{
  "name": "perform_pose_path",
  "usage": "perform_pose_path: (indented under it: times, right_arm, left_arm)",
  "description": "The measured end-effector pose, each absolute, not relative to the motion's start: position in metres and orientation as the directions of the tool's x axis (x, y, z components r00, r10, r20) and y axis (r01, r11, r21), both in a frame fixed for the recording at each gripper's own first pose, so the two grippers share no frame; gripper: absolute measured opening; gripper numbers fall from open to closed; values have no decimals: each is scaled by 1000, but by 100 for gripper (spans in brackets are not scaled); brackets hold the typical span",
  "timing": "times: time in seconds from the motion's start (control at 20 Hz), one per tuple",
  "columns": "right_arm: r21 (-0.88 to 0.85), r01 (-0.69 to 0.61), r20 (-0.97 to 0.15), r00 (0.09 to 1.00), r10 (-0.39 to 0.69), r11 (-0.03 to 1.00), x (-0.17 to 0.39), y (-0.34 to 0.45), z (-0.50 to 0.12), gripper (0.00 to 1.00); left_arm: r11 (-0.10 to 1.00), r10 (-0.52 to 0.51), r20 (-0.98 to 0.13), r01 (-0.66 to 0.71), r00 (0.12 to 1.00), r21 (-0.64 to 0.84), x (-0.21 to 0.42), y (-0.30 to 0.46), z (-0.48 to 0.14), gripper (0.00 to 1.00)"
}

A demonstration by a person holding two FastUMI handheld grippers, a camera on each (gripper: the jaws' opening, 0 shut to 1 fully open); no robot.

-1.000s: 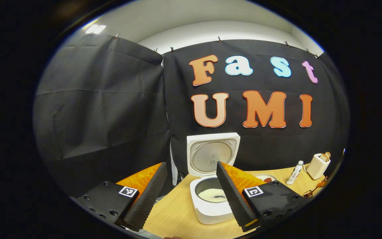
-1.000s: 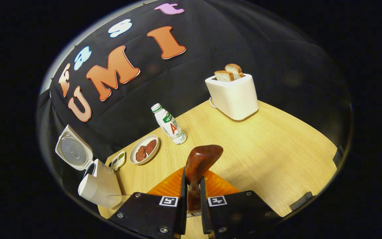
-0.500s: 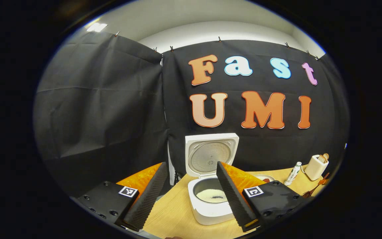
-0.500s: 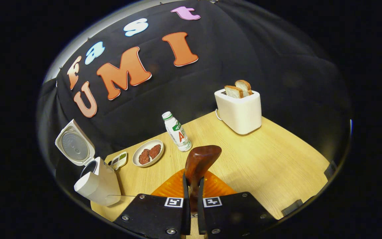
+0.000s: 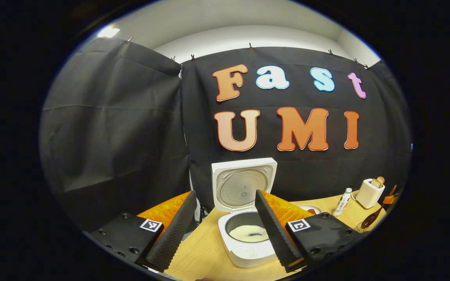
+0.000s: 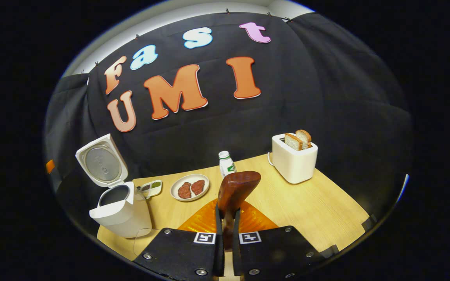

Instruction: Close the left gripper, press the button to open the rice cooker; take a wooden spoon from the chopstick holder with the right hand, scoop a spoonful of rice and pour it into the rice cooker, then put the wooden spoon back into the chopstick holder.

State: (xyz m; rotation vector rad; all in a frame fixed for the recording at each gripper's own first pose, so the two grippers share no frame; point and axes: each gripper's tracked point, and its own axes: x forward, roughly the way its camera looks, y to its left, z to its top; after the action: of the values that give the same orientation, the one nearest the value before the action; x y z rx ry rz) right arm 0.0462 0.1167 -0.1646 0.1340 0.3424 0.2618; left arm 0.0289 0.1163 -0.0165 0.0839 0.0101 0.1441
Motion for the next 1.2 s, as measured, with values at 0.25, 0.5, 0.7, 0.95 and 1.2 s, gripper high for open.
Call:
perform_pose_path:
  times: [0.25, 0.5, 0.7, 0.95, 1.2]
  right_arm:
    - [131, -359, -268, 885, 382, 924, 23, 173, -154, 7]
    - [41, -429, -320, 850, 419, 902, 12, 210, -190, 8]
    - [-56, -456, -354, 841, 409, 888, 9, 224, -222, 8]
    - [-181, -475, -355, 848, 393, 861, 9, 238, -244, 7]
    - [-288, -499, -377, 844, 382, 817, -2, 244, -273, 8]
  left_arm:
    - [989, 116, -20, -113, 993, 91, 40, 121, -23, 100]
    - [988, 110, -20, -108, 994, 106, 46, 129, -22, 100]
    - [988, 113, -29, -109, 993, 110, 48, 134, -24, 100]
    - [988, 116, -46, -111, 992, 112, 48, 137, -32, 100]
    - [987, 137, -60, -132, 989, 86, 47, 148, -39, 100]
